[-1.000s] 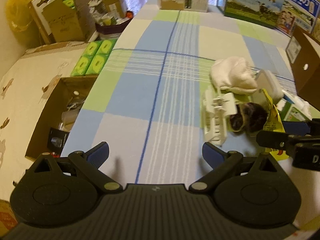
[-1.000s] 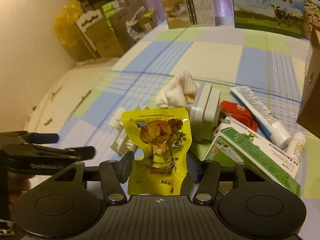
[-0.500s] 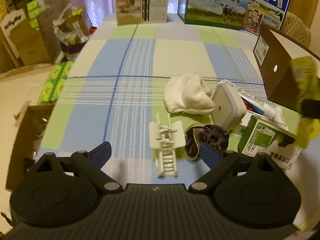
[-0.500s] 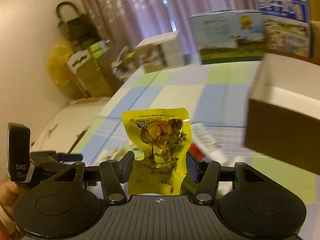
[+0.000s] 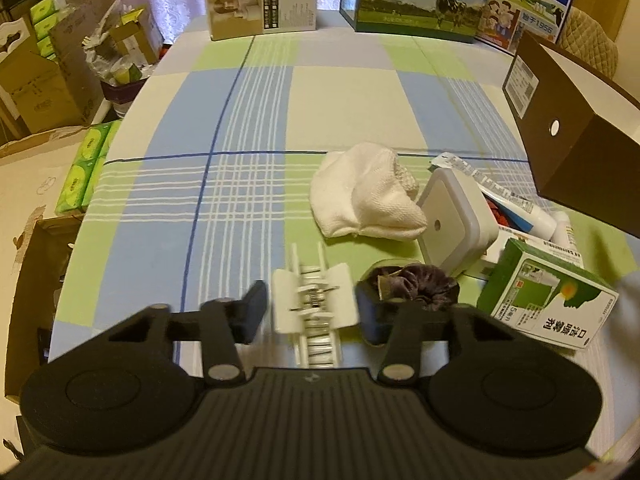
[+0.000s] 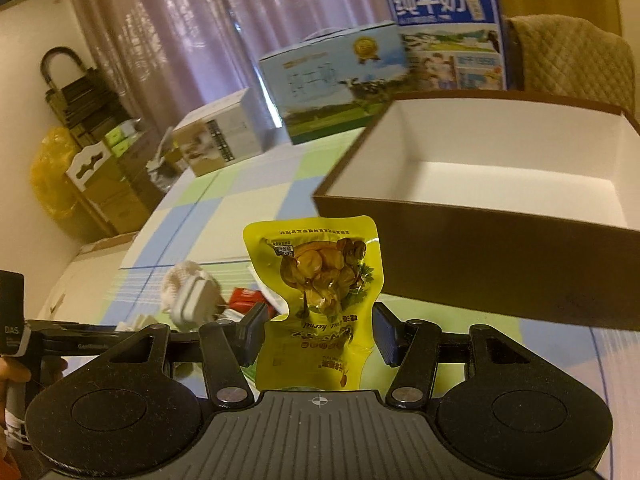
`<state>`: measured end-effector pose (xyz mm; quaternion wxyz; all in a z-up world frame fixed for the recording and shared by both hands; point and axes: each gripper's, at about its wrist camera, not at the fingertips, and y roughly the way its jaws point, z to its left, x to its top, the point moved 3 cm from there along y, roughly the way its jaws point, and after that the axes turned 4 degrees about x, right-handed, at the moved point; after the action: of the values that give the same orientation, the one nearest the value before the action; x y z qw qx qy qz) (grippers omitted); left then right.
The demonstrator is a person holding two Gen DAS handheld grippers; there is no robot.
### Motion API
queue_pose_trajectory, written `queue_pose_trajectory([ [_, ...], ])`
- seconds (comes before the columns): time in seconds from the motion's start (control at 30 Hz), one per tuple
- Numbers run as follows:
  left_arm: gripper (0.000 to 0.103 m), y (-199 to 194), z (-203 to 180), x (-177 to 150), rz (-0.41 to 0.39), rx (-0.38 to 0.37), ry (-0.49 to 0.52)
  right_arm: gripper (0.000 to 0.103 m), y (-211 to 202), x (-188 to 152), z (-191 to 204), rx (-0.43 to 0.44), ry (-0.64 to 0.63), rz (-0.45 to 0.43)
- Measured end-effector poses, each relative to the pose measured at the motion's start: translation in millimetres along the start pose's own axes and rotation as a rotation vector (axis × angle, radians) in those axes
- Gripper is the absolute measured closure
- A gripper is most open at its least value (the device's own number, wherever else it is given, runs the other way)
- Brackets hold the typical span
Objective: Organize objects
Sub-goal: 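Close the left tool on the white plastic clip and lift it, then carry the white clip and yellow pouch with both tools over the brown box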
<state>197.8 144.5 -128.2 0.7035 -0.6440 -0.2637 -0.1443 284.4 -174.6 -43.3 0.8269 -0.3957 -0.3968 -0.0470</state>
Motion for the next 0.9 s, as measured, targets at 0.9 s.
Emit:
queue_pose_trajectory([
  [0.9, 0.066, -87, -78, 75, -0.190, -0.026, 0.055, 0.051, -64, 29, -40, -0.067, 0.007, -0.056],
])
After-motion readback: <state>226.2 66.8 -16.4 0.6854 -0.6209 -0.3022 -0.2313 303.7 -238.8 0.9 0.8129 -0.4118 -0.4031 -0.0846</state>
